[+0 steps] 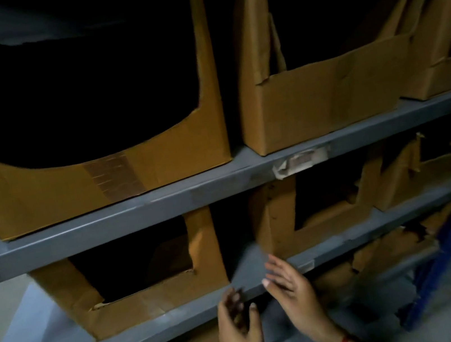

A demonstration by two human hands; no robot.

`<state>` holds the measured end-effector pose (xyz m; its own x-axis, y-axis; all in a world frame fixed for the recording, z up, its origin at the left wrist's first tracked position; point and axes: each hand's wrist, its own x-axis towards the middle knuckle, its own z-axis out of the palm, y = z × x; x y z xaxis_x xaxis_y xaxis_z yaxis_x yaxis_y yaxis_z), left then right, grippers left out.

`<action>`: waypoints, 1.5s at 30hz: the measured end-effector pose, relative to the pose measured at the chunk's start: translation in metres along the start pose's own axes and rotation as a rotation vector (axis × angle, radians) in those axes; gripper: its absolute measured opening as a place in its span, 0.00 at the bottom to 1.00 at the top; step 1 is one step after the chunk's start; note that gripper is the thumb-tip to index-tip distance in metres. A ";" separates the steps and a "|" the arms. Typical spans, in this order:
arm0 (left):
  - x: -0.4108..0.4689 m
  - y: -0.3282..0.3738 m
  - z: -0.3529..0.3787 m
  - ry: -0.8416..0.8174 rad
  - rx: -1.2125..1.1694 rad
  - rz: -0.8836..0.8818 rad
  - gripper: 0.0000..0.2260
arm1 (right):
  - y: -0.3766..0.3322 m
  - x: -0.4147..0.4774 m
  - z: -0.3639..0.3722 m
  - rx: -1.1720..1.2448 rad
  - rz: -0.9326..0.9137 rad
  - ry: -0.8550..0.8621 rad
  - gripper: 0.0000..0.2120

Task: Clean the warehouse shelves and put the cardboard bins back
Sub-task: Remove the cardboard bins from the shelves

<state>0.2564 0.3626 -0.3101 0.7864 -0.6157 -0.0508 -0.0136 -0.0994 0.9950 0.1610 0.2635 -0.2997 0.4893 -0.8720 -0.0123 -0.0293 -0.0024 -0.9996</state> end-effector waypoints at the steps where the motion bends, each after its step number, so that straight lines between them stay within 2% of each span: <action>1: -0.002 -0.003 0.013 -0.024 -0.017 -0.016 0.21 | 0.005 -0.004 -0.013 0.009 0.004 0.008 0.21; 8: -0.031 -0.007 0.116 -0.230 0.028 -0.069 0.16 | 0.029 -0.026 -0.126 -0.005 0.074 0.150 0.21; 13: -0.051 -0.004 0.186 -0.350 0.036 -0.137 0.16 | 0.039 -0.038 -0.205 -0.006 0.123 0.274 0.21; 18: -0.066 -0.003 0.231 -0.429 0.088 -0.146 0.18 | 0.043 -0.044 -0.267 0.006 0.144 0.368 0.40; 19: -0.068 -0.003 0.237 -0.446 0.096 -0.150 0.19 | 0.044 -0.045 -0.276 0.018 0.157 0.373 0.39; 22: -0.071 -0.006 0.257 -0.503 0.129 -0.149 0.18 | 0.048 -0.043 -0.298 0.045 0.181 0.397 0.24; 23: -0.071 -0.007 0.263 -0.519 0.147 -0.145 0.19 | 0.051 -0.042 -0.304 0.048 0.185 0.406 0.22; 26: -0.069 -0.011 0.287 -0.534 0.211 -0.098 0.20 | 0.057 -0.038 -0.321 0.059 0.202 0.445 0.21; 31: -0.057 -0.021 0.341 -0.593 0.210 -0.131 0.21 | 0.067 -0.019 -0.360 0.053 0.251 0.492 0.21; 34: -0.046 -0.022 0.379 -0.593 0.199 -0.162 0.24 | 0.074 0.006 -0.389 0.014 0.284 0.530 0.25; 38: -0.024 -0.030 0.420 -0.543 0.266 -0.249 0.37 | 0.076 0.046 -0.428 -0.033 0.328 0.530 0.28; 42: -0.017 -0.035 0.450 -0.418 0.276 -0.329 0.34 | 0.089 0.072 -0.465 -0.075 0.405 0.540 0.29; 45: -0.013 -0.037 0.462 -0.316 0.228 -0.352 0.26 | 0.091 0.085 -0.485 -0.129 0.419 0.523 0.31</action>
<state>-0.0386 0.0127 -0.3861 0.5430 -0.7167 -0.4376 0.0560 -0.4890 0.8705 -0.2228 -0.0482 -0.3782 -0.0712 -0.9337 -0.3508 -0.2438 0.3573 -0.9016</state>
